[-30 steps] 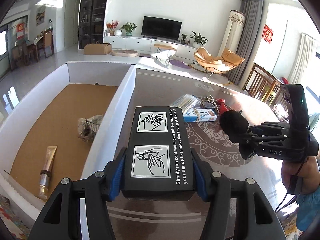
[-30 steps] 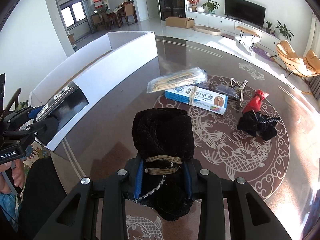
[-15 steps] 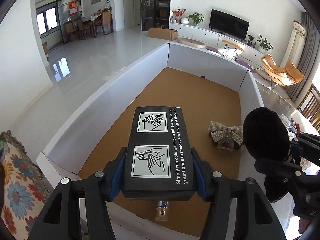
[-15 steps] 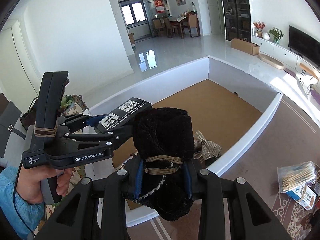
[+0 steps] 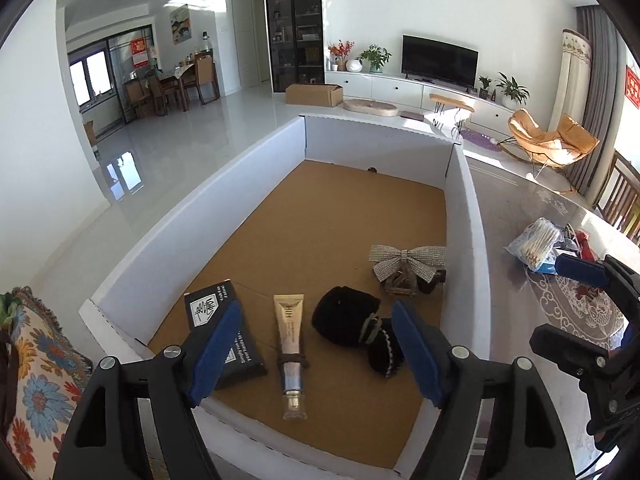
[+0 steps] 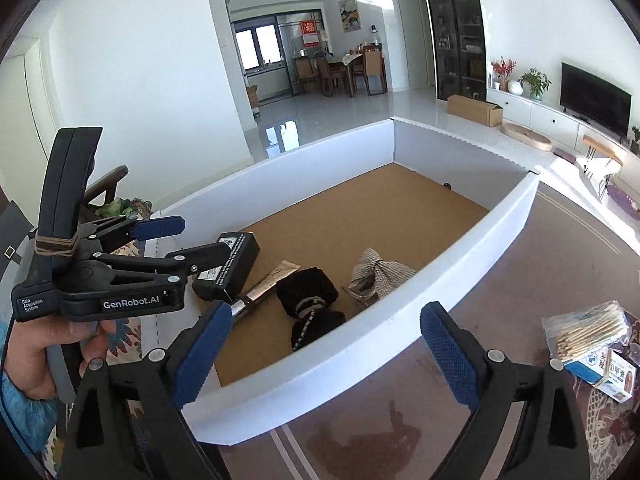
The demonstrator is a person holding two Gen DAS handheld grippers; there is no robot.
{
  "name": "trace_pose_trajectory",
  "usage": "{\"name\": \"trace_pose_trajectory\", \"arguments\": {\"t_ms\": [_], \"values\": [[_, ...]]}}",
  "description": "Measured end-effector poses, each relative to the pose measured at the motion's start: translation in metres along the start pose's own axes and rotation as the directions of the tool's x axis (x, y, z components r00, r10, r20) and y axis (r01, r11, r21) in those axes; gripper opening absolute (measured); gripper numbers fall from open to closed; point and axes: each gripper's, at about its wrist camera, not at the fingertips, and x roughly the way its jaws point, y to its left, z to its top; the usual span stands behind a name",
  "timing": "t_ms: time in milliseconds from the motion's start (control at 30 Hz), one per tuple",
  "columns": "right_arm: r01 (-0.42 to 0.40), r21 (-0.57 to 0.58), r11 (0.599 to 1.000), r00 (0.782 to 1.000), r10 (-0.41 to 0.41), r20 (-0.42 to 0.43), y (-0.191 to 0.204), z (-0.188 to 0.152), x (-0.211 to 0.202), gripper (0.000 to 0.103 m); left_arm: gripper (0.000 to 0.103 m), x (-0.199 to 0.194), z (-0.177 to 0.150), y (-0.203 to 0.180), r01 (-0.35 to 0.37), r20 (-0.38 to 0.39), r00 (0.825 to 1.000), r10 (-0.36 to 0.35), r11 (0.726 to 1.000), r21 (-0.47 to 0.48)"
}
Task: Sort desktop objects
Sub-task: 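Move both open tools back over the table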
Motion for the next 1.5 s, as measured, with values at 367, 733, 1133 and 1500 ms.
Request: {"name": "trace_pose_trajectory", "arguments": {"t_ms": [367,733,1133,1500], "values": [[0.486,0.104,0.868,0.868,-0.465,-0.176,-0.158,-0.14,-0.085,0.1,0.102,-0.002,-0.055,-0.182,0.238,-0.091,0.971,-0.222,0.941,0.241],[0.613,0.23,0.756,0.787,-0.556,-0.267,-0.217,-0.206,-0.138,0.1,0.102,0.066,-0.093,-0.262,0.25,-0.206,0.96,-0.192,0.919,0.305],[0.661,0.215,0.719,0.746,-0.601,-0.286,-0.216,-0.205,-0.129,0.103,0.103,0.078,-0.087,-0.266,0.285,-0.207,0.95,-0.235,0.924,0.255],[0.613,0.281,0.739,0.788,-0.542,-0.292,-0.225,-0.209,-0.131,0.103,0.103,0.078,-0.087,-0.266,0.286,-0.206,0.949,-0.237,0.923,0.256]]}}
